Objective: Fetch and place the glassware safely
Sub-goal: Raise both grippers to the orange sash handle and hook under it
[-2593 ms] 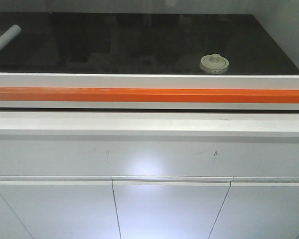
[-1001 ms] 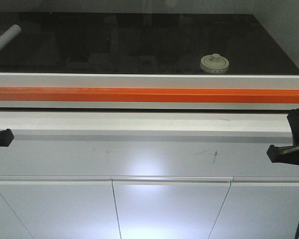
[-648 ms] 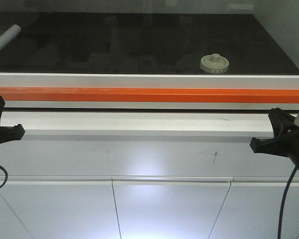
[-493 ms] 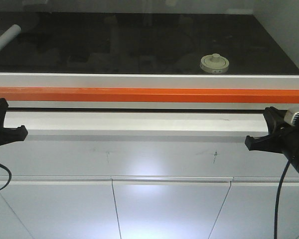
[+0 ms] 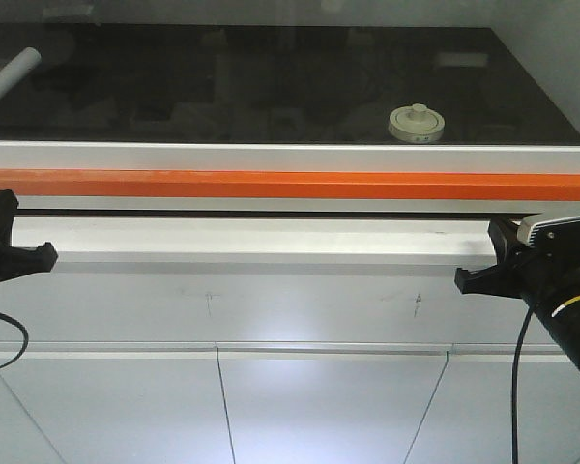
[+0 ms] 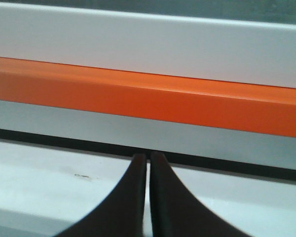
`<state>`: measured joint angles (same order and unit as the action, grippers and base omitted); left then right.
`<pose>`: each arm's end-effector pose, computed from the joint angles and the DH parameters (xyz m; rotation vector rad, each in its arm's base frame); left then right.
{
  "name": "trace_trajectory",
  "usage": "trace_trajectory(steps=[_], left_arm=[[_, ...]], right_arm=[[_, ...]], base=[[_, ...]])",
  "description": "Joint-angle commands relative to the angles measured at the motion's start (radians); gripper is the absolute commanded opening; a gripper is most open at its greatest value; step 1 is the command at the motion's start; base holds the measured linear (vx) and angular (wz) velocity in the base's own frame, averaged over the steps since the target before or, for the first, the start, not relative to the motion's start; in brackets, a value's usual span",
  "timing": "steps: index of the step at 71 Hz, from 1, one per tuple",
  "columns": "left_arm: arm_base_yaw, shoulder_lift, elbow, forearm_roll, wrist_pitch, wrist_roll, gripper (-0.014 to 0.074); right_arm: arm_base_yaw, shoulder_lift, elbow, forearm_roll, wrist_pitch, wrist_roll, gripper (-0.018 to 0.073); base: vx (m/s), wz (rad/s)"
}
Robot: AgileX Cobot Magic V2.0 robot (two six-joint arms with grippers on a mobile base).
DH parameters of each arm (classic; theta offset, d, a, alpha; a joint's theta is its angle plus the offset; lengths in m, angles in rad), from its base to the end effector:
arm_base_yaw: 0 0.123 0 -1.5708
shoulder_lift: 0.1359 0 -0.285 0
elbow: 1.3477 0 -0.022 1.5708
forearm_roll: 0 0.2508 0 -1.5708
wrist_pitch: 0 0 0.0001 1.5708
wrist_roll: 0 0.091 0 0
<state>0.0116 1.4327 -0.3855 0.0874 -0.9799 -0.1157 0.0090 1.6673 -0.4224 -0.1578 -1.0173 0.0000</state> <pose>0.2520 -0.0037 0.2167 -0.0036 1.5536 -0.1001 0.2756 0.0146 0.1662 -0.1784 1.7066 0.0599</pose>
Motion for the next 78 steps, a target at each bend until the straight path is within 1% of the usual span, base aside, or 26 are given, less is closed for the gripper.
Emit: trace_trajectory(steps=[1, 10, 48, 78], left_arm=[[0.0, -0.021, -0.026, -0.015, -0.085, 0.021, -0.0007], [0.0, -0.021, -0.026, -0.015, -0.085, 0.021, -0.0007], [0.0, -0.021, -0.026, -0.015, -0.085, 0.021, -0.0007], [0.0, 0.0, -0.026, -0.015, -0.085, 0.02, -0.0007]], right_arm=[[-0.005, -0.004, -0.026, 0.005, -0.11, -0.015, -0.0003], [-0.005, 0.025, -0.047, 0.021, -0.119, -0.015, -0.0003], [-0.005, 0.137, -0.149, 0.022, -0.127, -0.018, -0.0003], [-0.005, 0.145, -0.208, 0.026, -0.132, -0.018, -0.0003]], base=[[0.0, 0.0], [0.0, 0.0], [0.0, 0.0], [0.0, 0.0]])
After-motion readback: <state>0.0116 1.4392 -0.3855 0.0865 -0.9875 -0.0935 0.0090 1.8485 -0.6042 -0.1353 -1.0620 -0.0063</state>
